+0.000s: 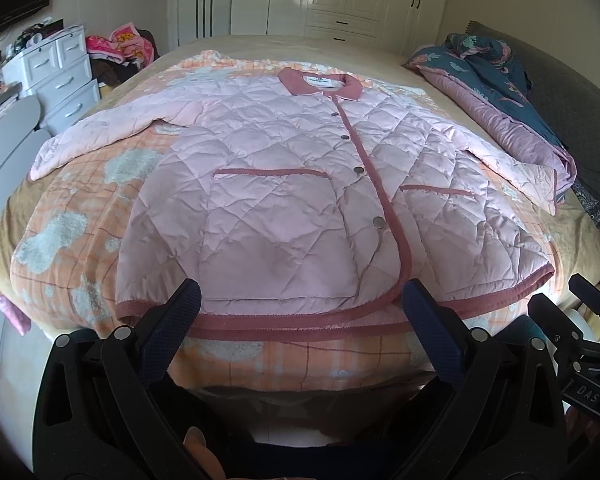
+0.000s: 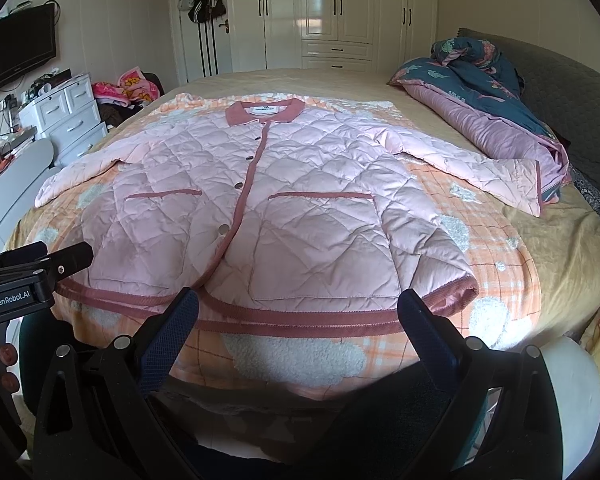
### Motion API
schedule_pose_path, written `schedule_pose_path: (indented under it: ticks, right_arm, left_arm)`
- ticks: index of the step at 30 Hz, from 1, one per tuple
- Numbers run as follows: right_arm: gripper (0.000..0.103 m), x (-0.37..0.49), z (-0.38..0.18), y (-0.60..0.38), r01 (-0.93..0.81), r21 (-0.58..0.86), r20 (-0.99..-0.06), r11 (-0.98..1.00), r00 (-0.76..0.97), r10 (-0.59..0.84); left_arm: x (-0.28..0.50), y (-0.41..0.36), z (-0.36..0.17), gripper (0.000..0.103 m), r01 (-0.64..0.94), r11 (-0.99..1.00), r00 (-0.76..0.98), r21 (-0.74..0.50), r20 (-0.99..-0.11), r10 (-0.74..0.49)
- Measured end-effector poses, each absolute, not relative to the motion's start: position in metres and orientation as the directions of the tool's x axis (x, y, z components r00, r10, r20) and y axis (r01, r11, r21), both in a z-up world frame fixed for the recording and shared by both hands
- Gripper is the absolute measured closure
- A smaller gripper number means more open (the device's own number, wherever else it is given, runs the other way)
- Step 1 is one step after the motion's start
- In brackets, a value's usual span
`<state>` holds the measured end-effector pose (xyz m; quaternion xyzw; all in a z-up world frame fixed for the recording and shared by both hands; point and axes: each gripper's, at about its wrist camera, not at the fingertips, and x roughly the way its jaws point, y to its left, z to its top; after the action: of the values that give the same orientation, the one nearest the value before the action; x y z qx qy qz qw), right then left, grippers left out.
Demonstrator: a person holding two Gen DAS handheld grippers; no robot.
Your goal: Fold large clothes
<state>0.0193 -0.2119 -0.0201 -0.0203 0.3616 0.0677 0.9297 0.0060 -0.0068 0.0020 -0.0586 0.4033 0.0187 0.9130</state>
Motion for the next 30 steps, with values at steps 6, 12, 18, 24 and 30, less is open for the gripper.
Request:
schedule_pose_path:
  ticks: [6, 12, 18, 24, 30]
  right_arm:
    - [0.004, 0.023, -0.018, -0.211, -0.145, 0.007, -0.681, 0.989, 0.724, 0.110]
    - [0.004, 0.043, -0.004, -0.212, -0.138, 0.000, -0.679, 0.990, 0.727, 0.102]
    - [0.004, 0.074, 0.008, -0.213, -0.135, 0.001, -0.688, 0.991, 0.719, 0.099]
    - [0.004, 0.112, 0.021, -0.217, -0.116, 0.007, -0.678, 0.993, 0.729, 0.090]
    - [0.004, 0.155, 0.037, -0.221, -0.093, 0.019, -0.656, 0.995, 0.751, 0.083]
  left_arm:
    - [0.009, -0.006, 0.002, 0.009, -0.087, 0.992, 0.674, -0.094, -0.739, -0.011]
    - [0.031, 0.002, 0.007, 0.009, -0.115, 0.988, 0.663, -0.099, -0.749, 0.002]
    - [0.066, 0.002, 0.023, 0.009, -0.113, 0.989, 0.678, -0.100, -0.735, 0.003]
    - [0.106, -0.002, 0.034, 0.009, -0.117, 0.989, 0.693, -0.090, -0.721, 0.017]
    - [0.150, -0.005, 0.038, 0.009, -0.114, 0.989, 0.688, -0.092, -0.726, 0.012]
